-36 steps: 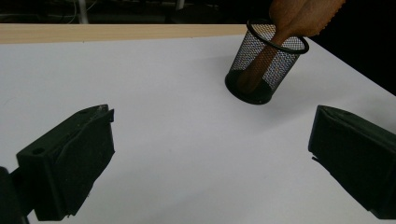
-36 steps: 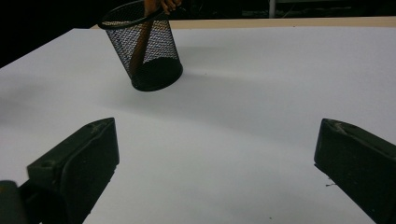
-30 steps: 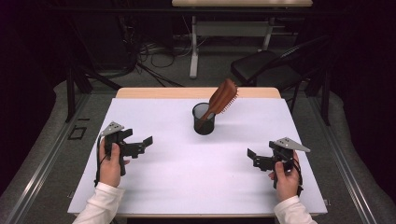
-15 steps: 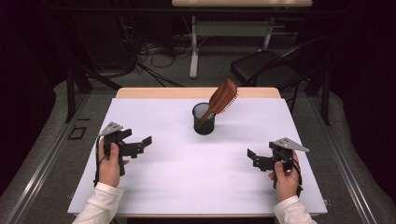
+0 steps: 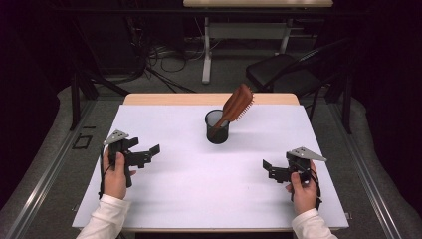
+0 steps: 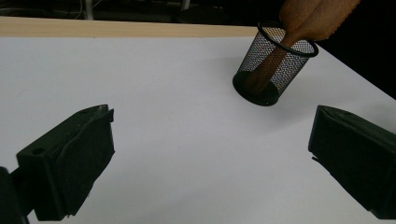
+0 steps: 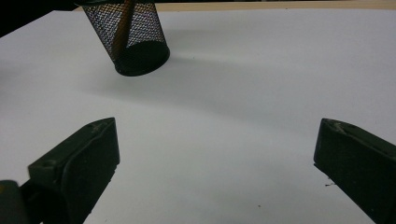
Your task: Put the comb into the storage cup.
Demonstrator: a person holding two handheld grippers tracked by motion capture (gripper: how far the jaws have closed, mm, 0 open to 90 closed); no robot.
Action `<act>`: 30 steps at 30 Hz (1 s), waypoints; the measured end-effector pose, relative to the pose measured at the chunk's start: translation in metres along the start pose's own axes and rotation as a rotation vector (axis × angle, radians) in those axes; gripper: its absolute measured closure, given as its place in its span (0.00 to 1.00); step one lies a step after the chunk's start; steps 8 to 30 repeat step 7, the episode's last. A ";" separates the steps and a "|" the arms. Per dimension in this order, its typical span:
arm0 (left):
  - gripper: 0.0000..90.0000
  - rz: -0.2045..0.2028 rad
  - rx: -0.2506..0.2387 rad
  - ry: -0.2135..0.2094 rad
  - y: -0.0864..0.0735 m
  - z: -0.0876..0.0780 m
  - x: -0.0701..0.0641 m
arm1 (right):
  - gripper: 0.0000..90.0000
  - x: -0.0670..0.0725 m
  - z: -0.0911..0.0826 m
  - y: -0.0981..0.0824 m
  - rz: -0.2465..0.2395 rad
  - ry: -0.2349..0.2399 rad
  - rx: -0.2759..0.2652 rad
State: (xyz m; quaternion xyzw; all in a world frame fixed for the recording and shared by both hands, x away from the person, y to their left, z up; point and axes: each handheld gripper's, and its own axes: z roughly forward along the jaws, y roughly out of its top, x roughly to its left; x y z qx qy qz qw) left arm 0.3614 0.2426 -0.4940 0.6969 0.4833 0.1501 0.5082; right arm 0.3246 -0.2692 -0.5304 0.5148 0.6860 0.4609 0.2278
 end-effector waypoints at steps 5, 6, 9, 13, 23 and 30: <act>0.00 -0.001 0.001 0.004 0.000 -0.001 0.001 | 0.00 0.000 0.001 0.000 0.000 -0.002 -0.009; 0.00 -0.002 0.001 0.004 0.000 -0.001 0.001 | 0.00 -0.001 0.000 0.000 -0.002 -0.002 -0.003; 0.00 -0.004 0.000 0.003 0.000 -0.001 0.001 | 0.00 -0.001 0.000 0.000 0.000 -0.001 -0.007; 0.00 -0.004 0.000 0.003 0.000 -0.001 0.001 | 0.00 -0.001 0.000 0.000 0.000 -0.001 -0.007; 0.00 -0.004 0.000 0.003 0.000 -0.001 0.001 | 0.00 -0.001 0.000 0.000 0.000 -0.001 -0.007; 0.00 -0.004 0.000 0.003 0.000 -0.001 0.001 | 0.00 -0.001 0.000 0.000 0.000 -0.001 -0.007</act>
